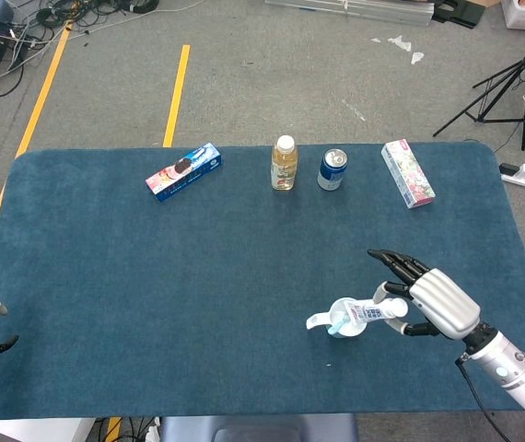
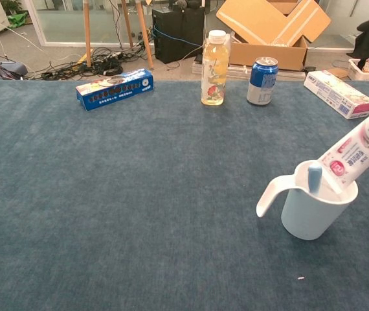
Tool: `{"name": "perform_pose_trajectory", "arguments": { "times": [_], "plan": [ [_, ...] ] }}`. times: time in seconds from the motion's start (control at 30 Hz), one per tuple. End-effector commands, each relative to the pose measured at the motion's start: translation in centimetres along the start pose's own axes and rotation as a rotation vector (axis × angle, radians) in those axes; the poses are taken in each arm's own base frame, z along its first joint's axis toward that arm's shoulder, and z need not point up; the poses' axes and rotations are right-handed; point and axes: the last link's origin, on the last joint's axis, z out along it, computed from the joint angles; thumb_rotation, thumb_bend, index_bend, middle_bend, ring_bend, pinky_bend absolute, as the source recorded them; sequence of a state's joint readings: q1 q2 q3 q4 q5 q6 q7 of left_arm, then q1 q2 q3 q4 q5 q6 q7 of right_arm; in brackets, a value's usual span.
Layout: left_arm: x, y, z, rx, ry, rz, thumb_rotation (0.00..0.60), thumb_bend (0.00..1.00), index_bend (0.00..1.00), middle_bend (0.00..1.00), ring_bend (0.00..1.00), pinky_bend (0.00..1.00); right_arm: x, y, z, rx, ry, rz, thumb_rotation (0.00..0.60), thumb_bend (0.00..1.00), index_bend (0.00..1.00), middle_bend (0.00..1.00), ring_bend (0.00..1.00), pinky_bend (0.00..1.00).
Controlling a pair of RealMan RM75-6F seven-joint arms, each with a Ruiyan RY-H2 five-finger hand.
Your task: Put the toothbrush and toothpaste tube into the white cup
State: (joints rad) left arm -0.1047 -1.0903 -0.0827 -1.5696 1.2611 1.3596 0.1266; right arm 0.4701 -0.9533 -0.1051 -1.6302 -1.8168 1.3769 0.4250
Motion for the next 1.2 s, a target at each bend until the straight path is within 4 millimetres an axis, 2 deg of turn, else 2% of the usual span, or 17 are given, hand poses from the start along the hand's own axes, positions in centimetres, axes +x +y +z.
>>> {"name": "perform_pose_trajectory", "arguments": {
  "times": [0.03, 0.8, 1.2],
  "plan": [
    [0.0, 0.0, -0.1, -0.001, -0.001, -0.001, 0.6, 0.0, 0.47, 0.25, 0.25, 0.31, -0.3, 0.1, 0.3, 0.0, -0.009, 0.006, 0.6, 0.25, 0.61, 0.01, 0.0, 0.16],
    [0.1, 0.1, 0.0, -0.004, 0.001, -0.003, 0.6, 0.0, 0.47, 0.25, 0.25, 0.31, -2.1, 0.6, 2.1, -0.044, -0.102, -0.012, 0.6, 0.25, 0.61, 0.01, 0.0, 0.16],
    [0.1, 0.0, 0.0, -0.003, 0.0, -0.007, 0.6, 0.0, 0.47, 0.25, 0.25, 0.31, -3.1, 0.5, 3.9, -0.06, -0.167, -0.028, 0.6, 0.25, 0.61, 0.01, 0.0, 0.16]
  ]
}}
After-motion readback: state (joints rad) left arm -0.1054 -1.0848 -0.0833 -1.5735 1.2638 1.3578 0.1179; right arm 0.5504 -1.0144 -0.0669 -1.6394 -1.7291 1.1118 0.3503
